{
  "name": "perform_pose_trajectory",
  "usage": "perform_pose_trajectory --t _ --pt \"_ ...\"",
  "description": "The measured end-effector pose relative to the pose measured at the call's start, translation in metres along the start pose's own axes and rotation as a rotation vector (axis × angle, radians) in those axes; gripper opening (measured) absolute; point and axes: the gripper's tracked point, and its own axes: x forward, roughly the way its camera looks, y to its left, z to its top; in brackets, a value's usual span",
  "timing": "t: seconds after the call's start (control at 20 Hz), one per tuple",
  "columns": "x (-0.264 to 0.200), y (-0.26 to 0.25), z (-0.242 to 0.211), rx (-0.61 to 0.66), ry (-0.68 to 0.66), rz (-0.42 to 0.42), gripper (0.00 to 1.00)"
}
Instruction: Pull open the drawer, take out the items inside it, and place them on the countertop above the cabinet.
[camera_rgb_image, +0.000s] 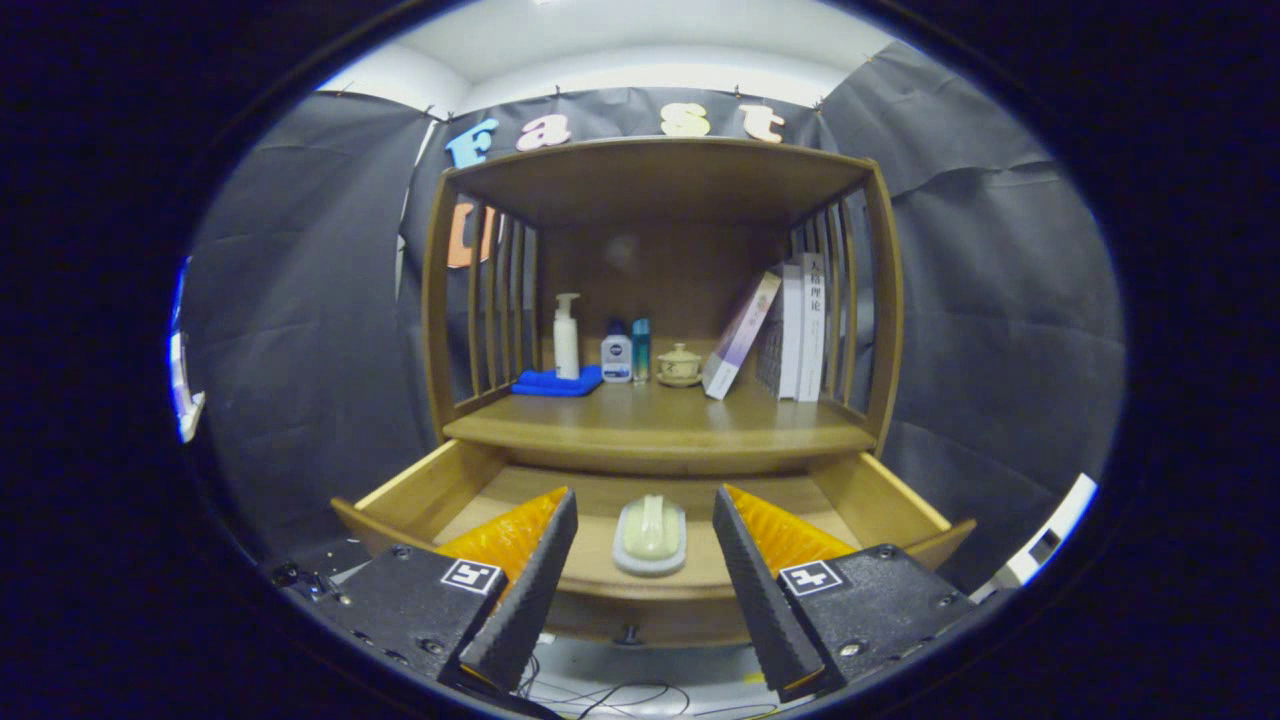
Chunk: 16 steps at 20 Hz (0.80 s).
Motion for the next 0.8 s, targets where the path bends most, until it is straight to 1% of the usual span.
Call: perform_pose_trajectory --t 0.15,0.3,0.35,0.45,0.55,0.65,0.8 --pt "0.03 -0.002 0.029 0.024 0.033 0.015 0.88" --pt "0.063 0.002 0.039 0.052 0.13 0.058 0.88" --pt "0.073 0.001 0.038 0.048 0.175 0.056 0.88" --pt "0.095 -0.003 0.028 0.018 0.268 0.048 0.88" --pt "0.113 -0.004 0.003 -0.01 0.398 0.04 0.88" --pt "0.124 0.0 -0.022 -0.031 0.525 0.056 0.88" --pt "0.137 0.005 -0.06 -0.021 0.696 0.075 0.88"
